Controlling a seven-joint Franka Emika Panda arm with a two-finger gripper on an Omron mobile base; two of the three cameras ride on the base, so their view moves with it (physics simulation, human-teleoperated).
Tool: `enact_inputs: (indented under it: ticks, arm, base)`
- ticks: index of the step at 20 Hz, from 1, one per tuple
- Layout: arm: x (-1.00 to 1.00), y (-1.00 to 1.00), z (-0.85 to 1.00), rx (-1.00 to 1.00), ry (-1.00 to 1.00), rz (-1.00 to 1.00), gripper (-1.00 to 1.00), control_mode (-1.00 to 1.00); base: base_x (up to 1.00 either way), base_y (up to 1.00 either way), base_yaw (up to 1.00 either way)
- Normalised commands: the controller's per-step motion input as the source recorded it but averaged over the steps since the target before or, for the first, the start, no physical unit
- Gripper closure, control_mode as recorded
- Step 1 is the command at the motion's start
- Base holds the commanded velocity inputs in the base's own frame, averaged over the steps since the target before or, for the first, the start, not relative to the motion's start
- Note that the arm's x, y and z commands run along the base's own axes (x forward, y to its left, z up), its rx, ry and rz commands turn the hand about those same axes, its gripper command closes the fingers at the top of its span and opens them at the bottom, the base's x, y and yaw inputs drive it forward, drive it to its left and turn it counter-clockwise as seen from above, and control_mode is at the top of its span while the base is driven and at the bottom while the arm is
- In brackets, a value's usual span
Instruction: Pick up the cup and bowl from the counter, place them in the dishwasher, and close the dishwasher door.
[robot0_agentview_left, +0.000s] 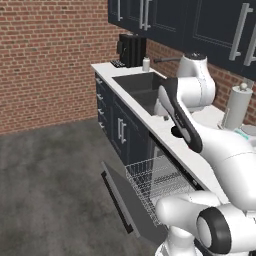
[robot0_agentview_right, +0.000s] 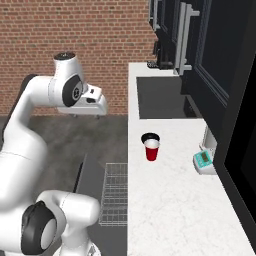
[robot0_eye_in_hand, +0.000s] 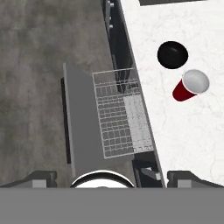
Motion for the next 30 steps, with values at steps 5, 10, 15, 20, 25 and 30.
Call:
enact_inputs:
  ticks: [5, 10, 15, 20, 25, 30]
  arm:
    - [0.31, -0.76, -0.24, 0.0, 0.07, -0.14, -1.0, -1.0]
    - [0.45, -0.75, -0.36, -0.01, 0.04, -0.12, -1.0, -1.0]
    - [0.53, -0.45, -0.39, -0.03, 0.02, -0.09, -1.0, -1.0]
    - [0.46, -0.21, -0.31, -0.04, 0.0, -0.03, -1.0, -1.0]
    - [0.42, -0.11, -0.29, -0.05, 0.0, -0.01, -1.0, -1.0]
    - [0.32, -0.19, -0.21, -0.05, 0.0, 0.0, -1.0, -1.0]
  base:
    - [0.0, 0.0, 0.0]
    - [0.0, 0.0, 0.0]
    - [0.0, 0.0, 0.0]
    - [0.0, 0.0, 0.0]
    - [0.0, 0.0, 0.0]
    - [0.0, 0.0, 0.0]
